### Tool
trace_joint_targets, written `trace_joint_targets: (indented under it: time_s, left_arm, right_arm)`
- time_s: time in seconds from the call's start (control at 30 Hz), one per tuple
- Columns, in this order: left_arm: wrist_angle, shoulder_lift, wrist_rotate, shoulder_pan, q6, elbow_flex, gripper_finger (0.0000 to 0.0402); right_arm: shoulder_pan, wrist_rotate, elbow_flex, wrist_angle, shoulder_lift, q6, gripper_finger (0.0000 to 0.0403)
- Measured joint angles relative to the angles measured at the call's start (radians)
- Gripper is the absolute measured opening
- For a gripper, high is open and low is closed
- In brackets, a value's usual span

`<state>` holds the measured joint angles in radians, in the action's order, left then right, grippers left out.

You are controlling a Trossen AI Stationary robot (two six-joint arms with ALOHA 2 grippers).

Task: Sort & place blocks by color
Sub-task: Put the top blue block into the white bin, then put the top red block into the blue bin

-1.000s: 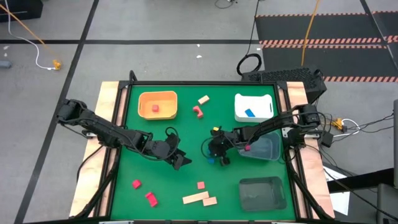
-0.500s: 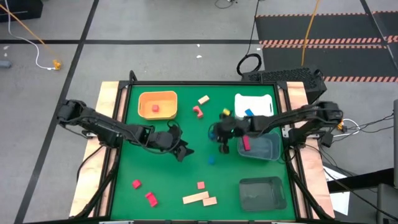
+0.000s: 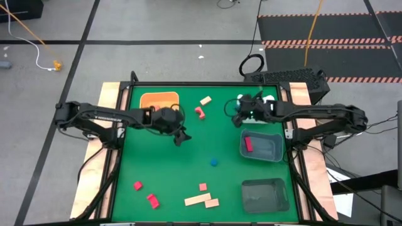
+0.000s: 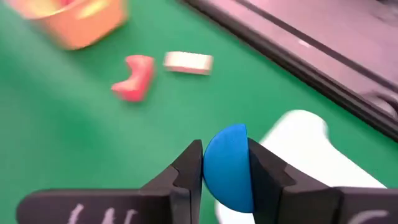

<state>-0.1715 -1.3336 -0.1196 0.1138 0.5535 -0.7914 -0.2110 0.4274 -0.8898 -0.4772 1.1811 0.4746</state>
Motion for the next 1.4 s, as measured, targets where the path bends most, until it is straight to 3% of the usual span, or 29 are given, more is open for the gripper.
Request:
trace_joint_targets:
  time_s: [0.27, 0.53, 0.77, 1.03, 1.17, 1.4]
  left_arm:
    - [0.041, 0.013, -0.028, 0.123, -0.187, 0.0, 0.0331]
    - [0.172, 0.012, 0.023, 0.262, -0.268, 0.0, 0.0331]
    - [0.315, 0.012, 0.122, 0.363, -0.317, 0.0, 0.0331]
    - [0.41, 0.012, 0.282, 0.432, -0.407, 0.0, 0.0331]
    - [0.412, 0.012, 0.288, 0.464, -0.407, 0.0, 0.0331]
    - [0.412, 0.012, 0.279, 0.497, -0.355, 0.0, 0.0331]
  right_arm:
    - [-0.064, 0.099, 0.0, -0.227, -0.092, 0.266, 0.0076]
    - [-0.15, 0.1, 0.03, -0.235, -0.091, 0.3, 0.0076]
    - [-0.231, 0.059, 0.13, -0.226, -0.09, 0.533, 0.0077]
    - [-0.273, -0.013, 0.225, -0.094, -0.091, 0.543, 0.0083]
    - [-0.298, -0.02, 0.252, -0.029, -0.091, 0.534, 0.0106]
    - [-0.344, -0.151, 0.262, -0.022, -0.091, 0.477, 0.0172]
